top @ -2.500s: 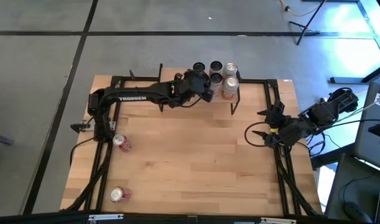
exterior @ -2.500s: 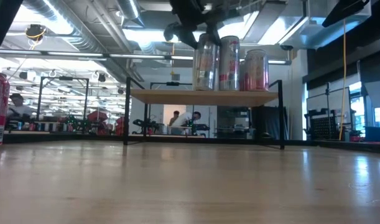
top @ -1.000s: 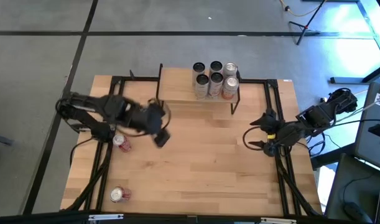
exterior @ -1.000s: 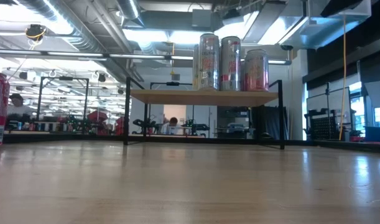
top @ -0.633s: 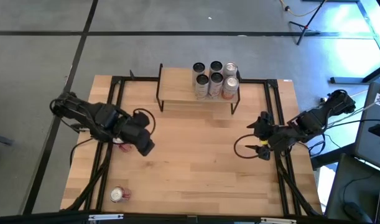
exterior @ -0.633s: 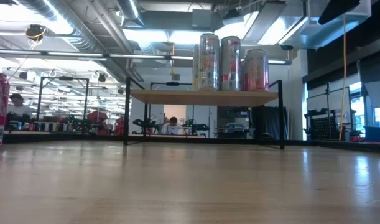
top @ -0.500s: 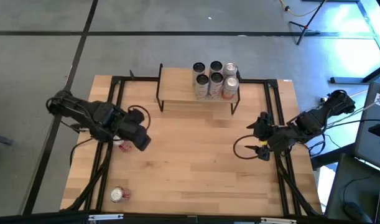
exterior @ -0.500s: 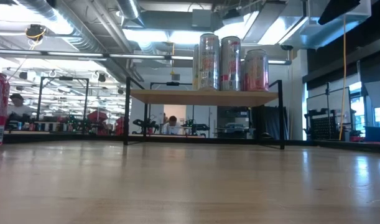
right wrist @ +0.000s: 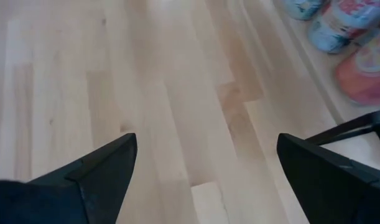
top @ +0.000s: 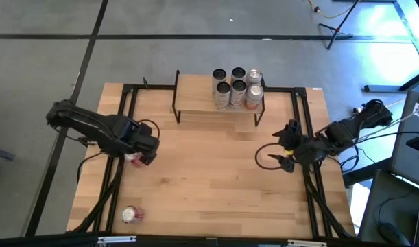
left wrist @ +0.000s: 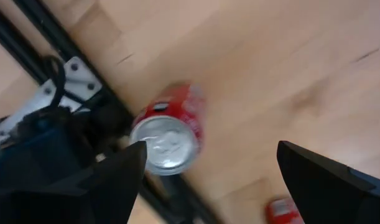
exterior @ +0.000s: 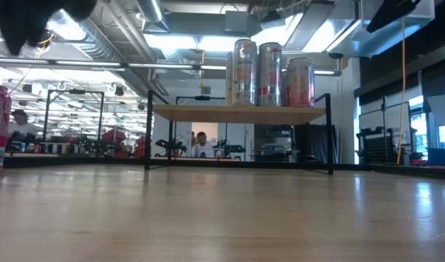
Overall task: Place canned beverage on shelf
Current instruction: Put the top red white soda can on the shelf
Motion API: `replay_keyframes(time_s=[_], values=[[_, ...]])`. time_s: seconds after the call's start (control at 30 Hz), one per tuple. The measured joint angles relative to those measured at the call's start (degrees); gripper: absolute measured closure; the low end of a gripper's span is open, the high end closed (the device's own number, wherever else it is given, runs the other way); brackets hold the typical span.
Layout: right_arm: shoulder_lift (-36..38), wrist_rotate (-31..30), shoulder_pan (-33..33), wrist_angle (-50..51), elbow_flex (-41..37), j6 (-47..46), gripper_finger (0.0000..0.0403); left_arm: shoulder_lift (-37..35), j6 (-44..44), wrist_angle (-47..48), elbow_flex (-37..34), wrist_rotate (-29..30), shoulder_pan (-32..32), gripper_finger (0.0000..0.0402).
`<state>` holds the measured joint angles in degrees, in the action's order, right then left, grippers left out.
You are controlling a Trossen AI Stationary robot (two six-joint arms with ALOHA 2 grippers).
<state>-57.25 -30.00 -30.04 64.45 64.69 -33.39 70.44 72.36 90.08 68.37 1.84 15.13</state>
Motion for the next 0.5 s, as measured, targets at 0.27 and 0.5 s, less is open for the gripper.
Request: replay_keyframes(time_s=[0.27, 0.5], values=[[0.00, 1.82, 3.39, -0.04, 0.00, 0.02, 0.0029, 0.04, -17.68, -1.35, -6.54, -3.79, -2.72, 0.0052], [0.00, 2.10, 3.56, -0.21, 0.00, 0.02, 0.0029, 0.04, -29.67, -1.36, -10.73, -3.73, -3.67, 0.0052]])
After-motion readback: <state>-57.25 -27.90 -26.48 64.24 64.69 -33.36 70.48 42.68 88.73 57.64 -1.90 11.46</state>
